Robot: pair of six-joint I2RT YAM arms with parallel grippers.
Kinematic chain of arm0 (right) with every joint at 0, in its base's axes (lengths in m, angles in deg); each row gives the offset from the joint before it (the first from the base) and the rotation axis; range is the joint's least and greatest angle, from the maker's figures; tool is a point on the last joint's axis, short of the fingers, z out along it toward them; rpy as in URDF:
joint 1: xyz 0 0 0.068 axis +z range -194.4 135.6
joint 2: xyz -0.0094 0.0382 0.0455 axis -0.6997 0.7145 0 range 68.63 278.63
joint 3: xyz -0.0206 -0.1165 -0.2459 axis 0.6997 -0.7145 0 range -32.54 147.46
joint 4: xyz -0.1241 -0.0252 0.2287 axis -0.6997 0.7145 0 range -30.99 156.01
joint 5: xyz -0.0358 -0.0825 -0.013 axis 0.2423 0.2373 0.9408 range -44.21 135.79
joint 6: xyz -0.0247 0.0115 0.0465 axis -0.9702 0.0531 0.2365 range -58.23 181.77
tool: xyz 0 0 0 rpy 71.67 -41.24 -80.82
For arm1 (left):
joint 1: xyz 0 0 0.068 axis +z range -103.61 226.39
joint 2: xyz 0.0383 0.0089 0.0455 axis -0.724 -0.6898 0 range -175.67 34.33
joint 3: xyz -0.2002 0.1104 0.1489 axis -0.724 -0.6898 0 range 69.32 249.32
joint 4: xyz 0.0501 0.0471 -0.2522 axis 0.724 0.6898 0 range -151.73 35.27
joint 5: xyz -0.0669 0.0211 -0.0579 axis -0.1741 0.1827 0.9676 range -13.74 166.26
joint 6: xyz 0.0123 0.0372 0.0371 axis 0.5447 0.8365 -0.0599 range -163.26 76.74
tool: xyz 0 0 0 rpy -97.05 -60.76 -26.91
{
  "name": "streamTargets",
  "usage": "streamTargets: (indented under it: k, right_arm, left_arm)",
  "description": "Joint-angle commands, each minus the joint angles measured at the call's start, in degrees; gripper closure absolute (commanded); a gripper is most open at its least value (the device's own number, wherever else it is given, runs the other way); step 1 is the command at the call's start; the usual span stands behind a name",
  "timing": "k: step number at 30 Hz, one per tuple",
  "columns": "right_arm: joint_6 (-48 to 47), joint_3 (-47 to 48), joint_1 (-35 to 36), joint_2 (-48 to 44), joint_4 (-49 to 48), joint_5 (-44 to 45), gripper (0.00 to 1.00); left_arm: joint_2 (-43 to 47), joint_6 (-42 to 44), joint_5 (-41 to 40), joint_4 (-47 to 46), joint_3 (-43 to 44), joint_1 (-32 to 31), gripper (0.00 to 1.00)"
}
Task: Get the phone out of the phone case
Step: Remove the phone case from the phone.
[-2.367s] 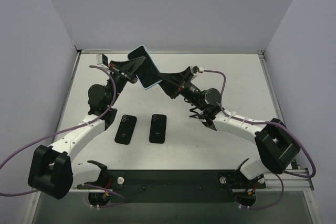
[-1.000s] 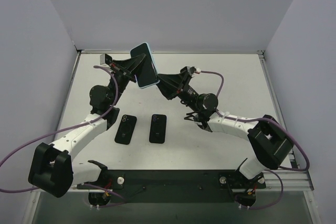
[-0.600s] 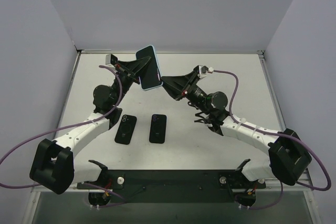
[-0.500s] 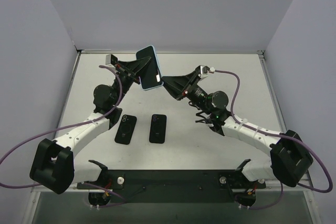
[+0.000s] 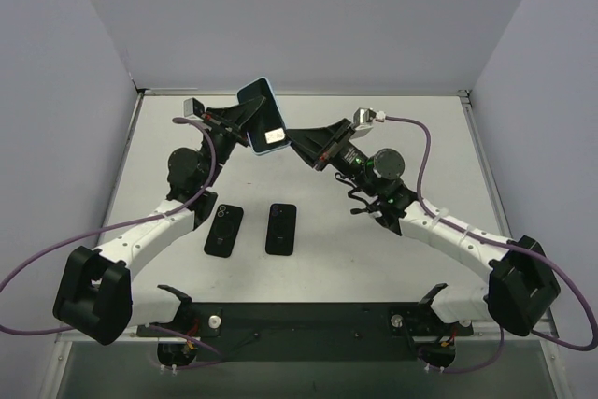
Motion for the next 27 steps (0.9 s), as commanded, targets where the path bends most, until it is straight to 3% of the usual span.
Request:
streamTargets:
  k: [1, 2, 5, 16, 18, 22, 27]
  right_arm:
    - [-13.3, 2.6, 1.4, 9.3, 37.7, -2.1, 0.96]
    - [-13.8, 3.8, 1.4, 9.7, 39.0, -2.4, 0.86]
    - [-14.8, 6.0, 1.6, 10.8, 39.8, -4.2, 0.80]
    - [-21.7, 14.1, 1.7, 12.1, 47.6, -11.7, 0.75]
    - [-22.3, 14.6, 1.7, 12.4, 47.5, -15.0, 0.70]
    - [-19.9, 13.7, 1.7, 12.3, 40.9, -20.4, 0.63]
    - [-16.7, 15.5, 2.2, 13.6, 37.8, -23.7, 0.65]
  left_arm:
    - [4.3, -7.9, 7.2, -22.3, 10.1, -8.2, 1.00]
    - [4.1, -7.6, 7.2, -22.1, 9.9, -8.6, 1.00]
    - [3.7, -6.7, 7.3, -21.3, 9.1, -10.0, 1.00]
    - [4.4, -1.6, 10.7, -13.5, 8.0, -11.0, 1.00]
    - [4.5, -0.4, 12.1, -9.4, 8.8, -10.9, 1.00]
    - [4.5, 1.3, 12.8, -7.2, 7.9, -11.0, 1.00]
    - [3.2, 1.0, 12.4, -9.9, 6.7, -11.2, 1.00]
